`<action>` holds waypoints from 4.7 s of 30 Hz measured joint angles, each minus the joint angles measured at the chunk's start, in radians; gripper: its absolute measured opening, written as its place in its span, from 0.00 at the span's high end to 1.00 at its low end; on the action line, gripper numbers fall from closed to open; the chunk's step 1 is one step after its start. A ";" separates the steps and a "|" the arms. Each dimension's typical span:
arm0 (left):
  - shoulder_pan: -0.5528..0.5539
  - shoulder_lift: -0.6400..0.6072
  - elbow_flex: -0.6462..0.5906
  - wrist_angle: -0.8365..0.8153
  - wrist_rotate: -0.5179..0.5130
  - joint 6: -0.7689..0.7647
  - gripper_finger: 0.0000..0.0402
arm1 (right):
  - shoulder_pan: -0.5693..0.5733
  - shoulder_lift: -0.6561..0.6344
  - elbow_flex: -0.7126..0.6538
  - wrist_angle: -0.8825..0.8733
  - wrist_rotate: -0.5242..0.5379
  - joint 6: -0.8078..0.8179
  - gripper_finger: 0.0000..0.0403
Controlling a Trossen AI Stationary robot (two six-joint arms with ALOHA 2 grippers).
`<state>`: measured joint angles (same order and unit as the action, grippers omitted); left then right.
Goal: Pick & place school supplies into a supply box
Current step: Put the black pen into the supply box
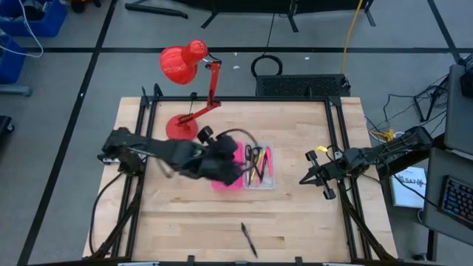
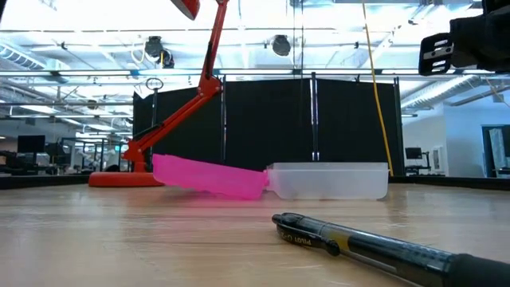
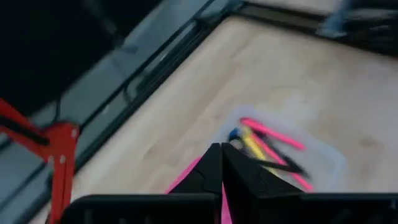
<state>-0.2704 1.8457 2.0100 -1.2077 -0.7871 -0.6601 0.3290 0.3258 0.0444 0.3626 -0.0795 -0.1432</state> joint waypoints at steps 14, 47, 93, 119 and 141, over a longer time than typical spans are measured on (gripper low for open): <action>-0.104 -0.487 -0.596 0.585 0.142 0.685 0.98 | 0.000 0.012 0.000 0.028 0.001 -0.051 1.00; -0.011 -1.618 -1.655 0.973 0.521 0.884 0.99 | 0.000 0.012 -0.001 0.244 0.344 -0.154 1.00; -0.011 -1.767 -1.890 1.218 0.463 0.864 0.91 | 0.190 1.424 1.425 -0.954 0.624 0.794 1.00; -0.011 -1.768 -1.890 1.203 0.392 0.844 0.91 | 0.386 2.013 2.009 -1.258 0.327 1.541 0.98; -0.011 -1.767 -1.890 1.180 0.394 0.865 0.91 | 0.340 2.012 1.907 -1.185 0.151 1.441 0.60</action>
<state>-0.2810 0.0784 0.1204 -0.0273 -0.3931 0.2047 0.6685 2.3383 1.9515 -0.8223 0.0718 1.2973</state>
